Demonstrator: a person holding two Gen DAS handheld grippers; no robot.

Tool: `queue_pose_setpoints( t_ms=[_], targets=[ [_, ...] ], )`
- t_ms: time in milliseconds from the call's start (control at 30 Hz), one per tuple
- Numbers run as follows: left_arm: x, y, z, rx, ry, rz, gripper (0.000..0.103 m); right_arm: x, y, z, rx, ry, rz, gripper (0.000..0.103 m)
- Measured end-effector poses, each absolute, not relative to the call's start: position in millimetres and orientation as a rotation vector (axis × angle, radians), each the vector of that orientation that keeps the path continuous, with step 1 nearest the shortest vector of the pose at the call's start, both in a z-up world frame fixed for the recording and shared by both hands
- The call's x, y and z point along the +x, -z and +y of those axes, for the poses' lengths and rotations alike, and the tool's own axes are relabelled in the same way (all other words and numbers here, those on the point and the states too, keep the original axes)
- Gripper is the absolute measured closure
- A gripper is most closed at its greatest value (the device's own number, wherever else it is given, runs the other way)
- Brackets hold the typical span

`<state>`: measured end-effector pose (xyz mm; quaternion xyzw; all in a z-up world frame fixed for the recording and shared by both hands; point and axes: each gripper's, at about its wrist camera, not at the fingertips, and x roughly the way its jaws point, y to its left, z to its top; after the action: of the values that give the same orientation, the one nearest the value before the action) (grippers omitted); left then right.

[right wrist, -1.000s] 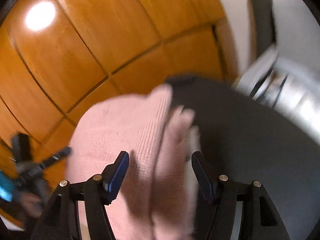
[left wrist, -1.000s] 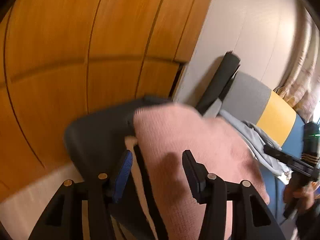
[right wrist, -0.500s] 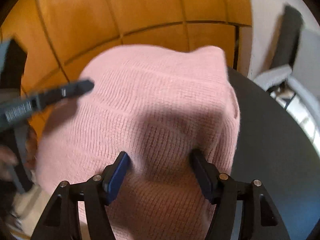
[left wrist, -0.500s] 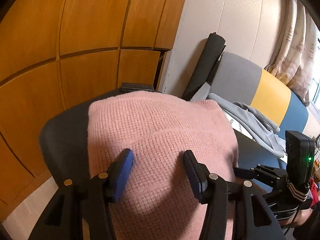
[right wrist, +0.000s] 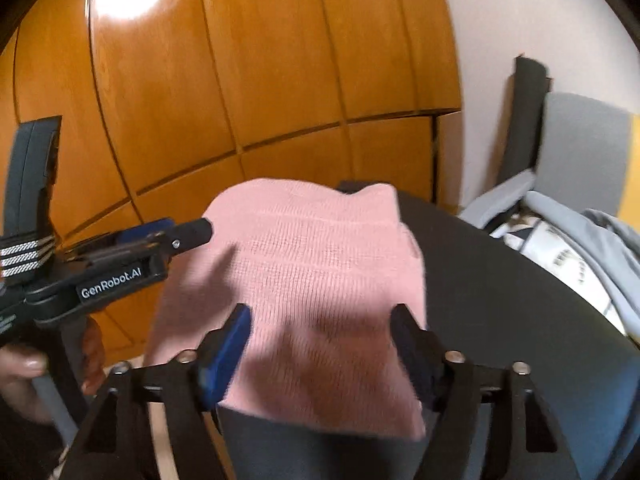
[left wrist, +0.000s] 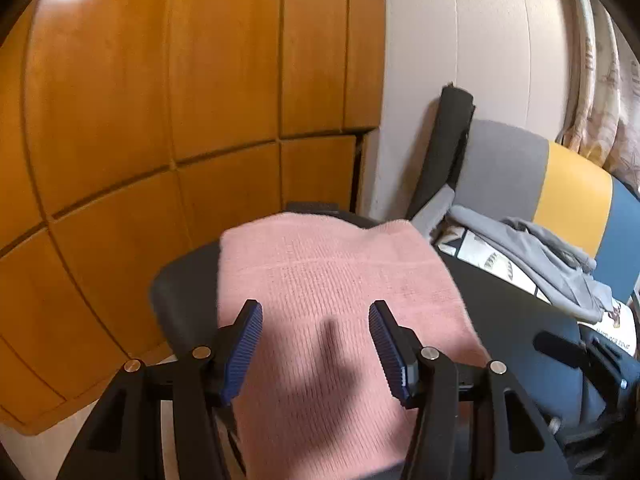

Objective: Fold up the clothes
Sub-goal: 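Lower the folded sweater onto the bench end and open both grippers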

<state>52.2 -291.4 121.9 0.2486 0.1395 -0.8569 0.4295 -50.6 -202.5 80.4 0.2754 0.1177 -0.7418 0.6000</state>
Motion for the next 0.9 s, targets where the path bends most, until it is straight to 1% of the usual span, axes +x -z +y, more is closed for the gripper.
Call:
queue_pose_setpoints(
  t_ms=[33,67,133,200,267,367,500,633,900],
  targets=[
    [56.7,-125.7,-280.5,0.618,2.131,0.325,0.046,-51.4,-93.3,-198.4,0.643,1.736,0.272,0.013],
    [60.5,-129.1,-270.4,0.620,2.132,0.309,0.046,-47.6,-96.1,-189.7,0.659,1.746,0.278,0.009],
    [66.0,-134.6,-253.6,0.637,2.162,0.307,0.046,-40.9,-96.2,-174.9,0.692,1.768,0.307,0.008],
    [69.9,-139.2,-239.0,0.662,2.185,0.284,0.047,-28.5,-99.4,-164.1,0.664,1.801,0.359,0.008],
    [74.6,-146.2,-224.5,0.671,2.223,0.251,0.052,-18.4,-104.9,-152.3,0.630,1.828,0.400,0.006],
    [81.7,-157.6,-215.0,0.667,2.275,0.229,0.057,-11.7,-114.1,-128.3,0.595,1.828,0.385,0.000],
    [93.1,-162.7,-211.0,0.578,2.204,0.179,0.057,-12.0,-116.7,-116.4,0.599,1.838,0.361,0.000],
    [98.8,-158.6,-221.4,0.593,2.180,0.280,0.057,-11.3,-119.7,-115.4,0.587,1.862,0.354,0.000],
    [108.5,-142.1,-242.6,0.627,2.072,0.367,0.057,-5.4,-117.8,-124.7,0.579,1.833,0.385,0.000]
  ],
)
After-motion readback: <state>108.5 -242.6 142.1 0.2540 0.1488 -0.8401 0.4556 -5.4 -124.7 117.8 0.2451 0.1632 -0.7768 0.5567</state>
